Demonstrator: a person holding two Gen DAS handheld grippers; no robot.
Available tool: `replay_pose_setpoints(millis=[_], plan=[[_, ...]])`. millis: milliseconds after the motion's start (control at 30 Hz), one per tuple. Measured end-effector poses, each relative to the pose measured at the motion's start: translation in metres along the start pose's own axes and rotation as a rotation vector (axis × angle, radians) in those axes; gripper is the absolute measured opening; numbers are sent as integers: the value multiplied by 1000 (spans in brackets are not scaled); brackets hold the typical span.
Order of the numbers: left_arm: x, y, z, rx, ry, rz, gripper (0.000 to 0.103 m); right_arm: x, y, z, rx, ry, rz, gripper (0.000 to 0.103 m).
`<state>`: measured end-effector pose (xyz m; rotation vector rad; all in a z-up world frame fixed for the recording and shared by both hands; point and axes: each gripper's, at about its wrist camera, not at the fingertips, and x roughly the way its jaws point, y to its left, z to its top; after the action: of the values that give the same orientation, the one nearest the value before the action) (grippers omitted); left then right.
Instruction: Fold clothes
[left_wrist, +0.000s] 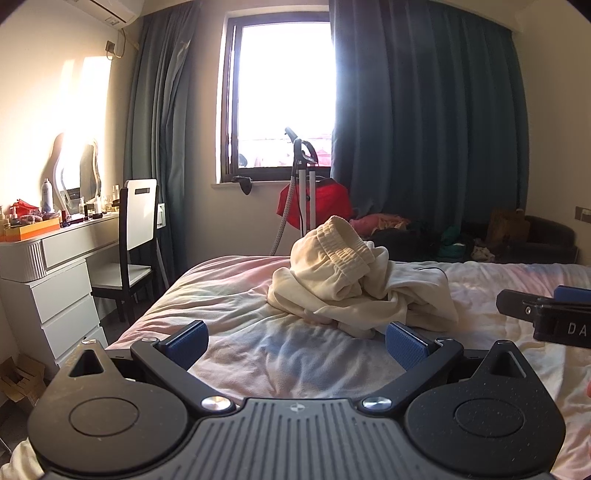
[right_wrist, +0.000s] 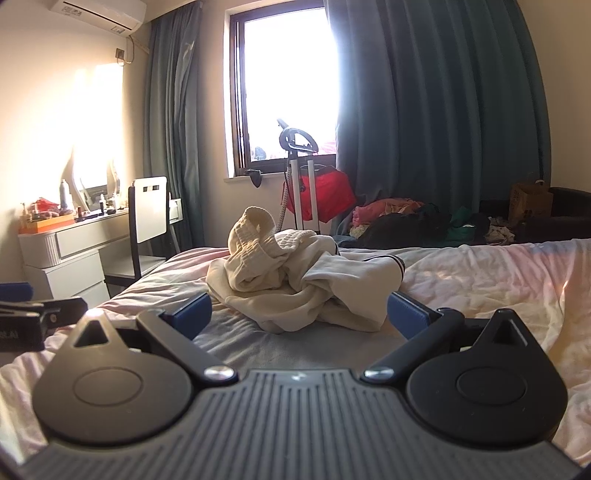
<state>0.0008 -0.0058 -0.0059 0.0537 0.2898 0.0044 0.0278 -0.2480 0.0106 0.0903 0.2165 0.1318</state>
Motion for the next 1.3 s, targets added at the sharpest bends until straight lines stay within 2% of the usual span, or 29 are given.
replay_pose_setpoints(millis=[300, 567, 633, 767, 1033, 1300], plan=[[1, 4, 0, -6, 2, -4, 103, -3, 4, 0, 10, -10, -34, 103], [-2, 8, 0, -6, -2, -12, 103, 7, 1, -5, 68, 62, -20, 103], [-1, 9, 0, -6, 1, -12, 103, 7, 1, -8, 75, 57, -42, 103], [-1, 10, -2, -7, 5, -11, 103, 10, -4, -12, 124, 63, -27, 103], [1, 11, -3, -3, 13, -10, 103, 4, 3, -12, 43, -9, -66, 103], [2, 10, -5, 8, 17, -14, 103, 4, 1, -11, 39, -4, -72, 103]])
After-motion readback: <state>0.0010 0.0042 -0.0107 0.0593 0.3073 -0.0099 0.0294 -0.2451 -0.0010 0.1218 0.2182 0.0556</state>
